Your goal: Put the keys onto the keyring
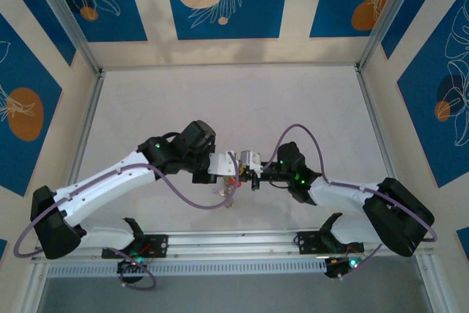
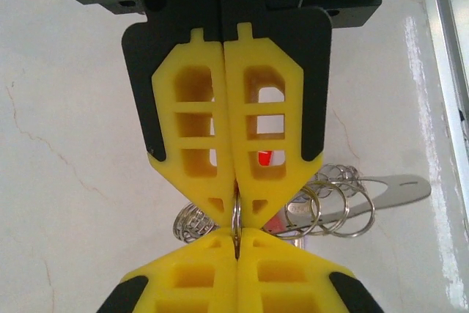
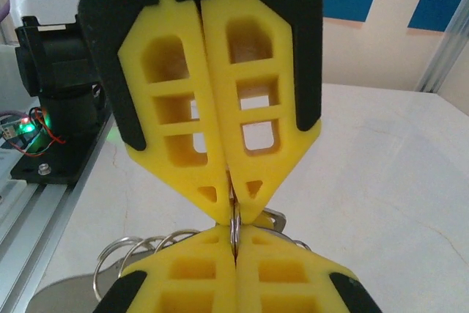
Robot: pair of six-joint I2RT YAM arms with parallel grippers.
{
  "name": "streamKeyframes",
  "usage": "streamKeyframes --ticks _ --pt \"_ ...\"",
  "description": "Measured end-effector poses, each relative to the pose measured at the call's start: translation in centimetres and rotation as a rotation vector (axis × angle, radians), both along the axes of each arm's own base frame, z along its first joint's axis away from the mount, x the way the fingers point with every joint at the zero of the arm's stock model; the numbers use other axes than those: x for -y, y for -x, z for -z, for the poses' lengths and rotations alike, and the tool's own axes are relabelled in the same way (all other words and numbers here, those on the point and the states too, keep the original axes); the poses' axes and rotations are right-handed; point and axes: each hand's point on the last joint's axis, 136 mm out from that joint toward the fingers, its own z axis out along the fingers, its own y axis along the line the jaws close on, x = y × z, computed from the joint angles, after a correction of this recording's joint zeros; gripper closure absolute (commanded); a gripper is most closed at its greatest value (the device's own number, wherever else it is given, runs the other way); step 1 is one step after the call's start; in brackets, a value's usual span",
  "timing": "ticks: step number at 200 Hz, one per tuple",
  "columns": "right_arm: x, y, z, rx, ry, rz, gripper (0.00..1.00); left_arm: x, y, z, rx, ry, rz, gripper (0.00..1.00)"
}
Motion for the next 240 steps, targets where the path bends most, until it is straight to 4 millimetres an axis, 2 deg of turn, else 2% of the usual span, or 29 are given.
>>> streamKeyframes --ticks 40,62,79,108,138,164,182,202,221,240 --pt "0.1 0.1 -0.7 -0.016 -0.037 -0.004 1.0 -0.5 0.3 -0.5 0.044 0.067 -0.002 0.92" --pt "0.4 0.2 -0.9 -0.033 -0.06 -0.003 1.0 -0.4 0.3 -0.5 0.058 0.101 0.001 0.84" --pt "1.0 -0.1 -0.7 -0.054 -0.067 0.016 1.0 -1.0 0.4 0.3 0.053 0.096 -0.008 0.79" --pt "1.4 -0.5 -1.4 -0.056 -0.097 0.035 1.0 -1.5 0.8 2.0 0.026 0.083 -0.016 0.78" --pt "1.4 -0.4 -1.9 -0.054 -0.111 0.029 1.0 -1.0 0.6 2.2 0.022 0.124 -0.028 0.77" --pt "1.4 -0.2 -2.0 -0.052 -0.113 0.017 1.0 -1.4 0.1 1.2 0.056 0.197 -0.063 0.73" --pt "1.4 0.0 -1.9 -0.053 -0.112 0.006 1.0 -2.4 -0.4 -0.4 0.114 0.262 -0.098 0.66" --pt "1.3 0.4 -1.7 -0.062 -0.105 -0.016 1.0 -3.3 -0.3 -2.5 0.191 0.325 -0.1 0.63" --pt "1.3 0.8 -1.5 -0.072 -0.097 -0.041 1.0 -3.3 -0.1 -4.0 0.24 0.365 -0.074 0.58" --pt "1.0 0.9 -1.6 -0.08 -0.093 -0.065 1.0 -2.7 0.1 -4.0 0.241 0.374 -0.031 0.56"
